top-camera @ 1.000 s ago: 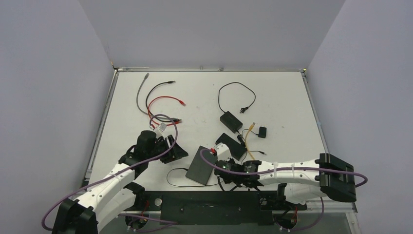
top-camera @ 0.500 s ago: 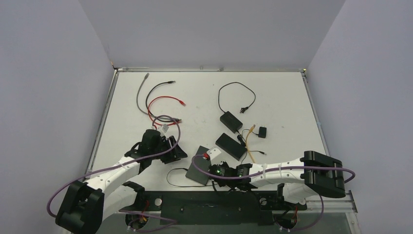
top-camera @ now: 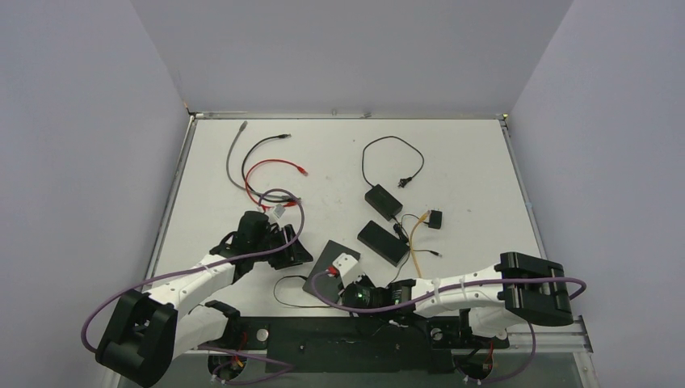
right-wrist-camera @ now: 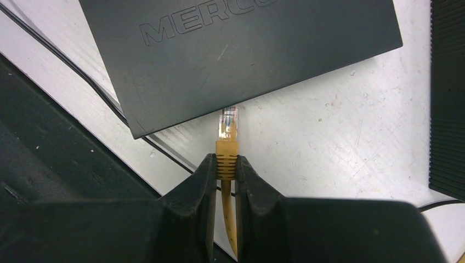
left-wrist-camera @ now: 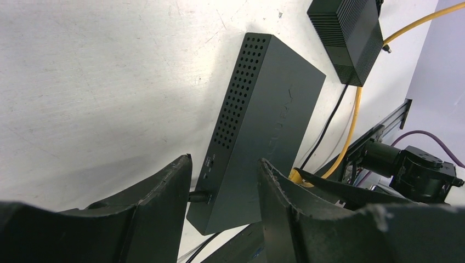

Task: Insert the plug into the switch port
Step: Insert the connector into the switch port.

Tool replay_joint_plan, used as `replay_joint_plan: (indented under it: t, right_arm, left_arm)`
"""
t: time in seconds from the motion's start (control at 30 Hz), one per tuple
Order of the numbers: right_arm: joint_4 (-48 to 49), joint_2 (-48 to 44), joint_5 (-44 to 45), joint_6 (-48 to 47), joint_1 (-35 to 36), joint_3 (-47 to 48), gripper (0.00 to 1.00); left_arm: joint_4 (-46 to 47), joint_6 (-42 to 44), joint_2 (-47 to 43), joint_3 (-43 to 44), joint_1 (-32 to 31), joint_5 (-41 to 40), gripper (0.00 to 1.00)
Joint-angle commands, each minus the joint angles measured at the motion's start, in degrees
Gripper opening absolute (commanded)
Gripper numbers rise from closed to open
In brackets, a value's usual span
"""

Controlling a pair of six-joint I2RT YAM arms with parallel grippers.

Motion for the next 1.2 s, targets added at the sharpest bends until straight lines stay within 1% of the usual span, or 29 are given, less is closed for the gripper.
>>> replay_joint_plan:
  t: [0.0,0.3,0.43,0.8,1.17]
  right_arm:
    - [5.0,-0.2,2.9,-1.9,1.0,0.5,0.00]
    - [8.9,0.0,3.5,-4.5,1.4,-1.2,0.00]
    - [12.7,0.2,3.6,-5.2,1.4,-2.1,0.00]
    - [14.6,2.5,3.0,-5.7,1.4,-1.7,0.00]
    - [17.1,3.0,3.9,-5.7,1.8,-1.9,0.00]
  left_arm:
    - [1.3,1.9,-0.2,2.4,0.3,0.9,0.44]
    - [1.5,3.3,0.2,2.8,0.2,2.8,0.44]
    - [1.7,3.4,0.5,2.7,-0.2,4.0,0.43]
    - [2.3,3.3,2.7,2.7,-3.0,4.1,0.43]
    - [2.2,3.4,2.9,2.7,-3.8,3.7,0.43]
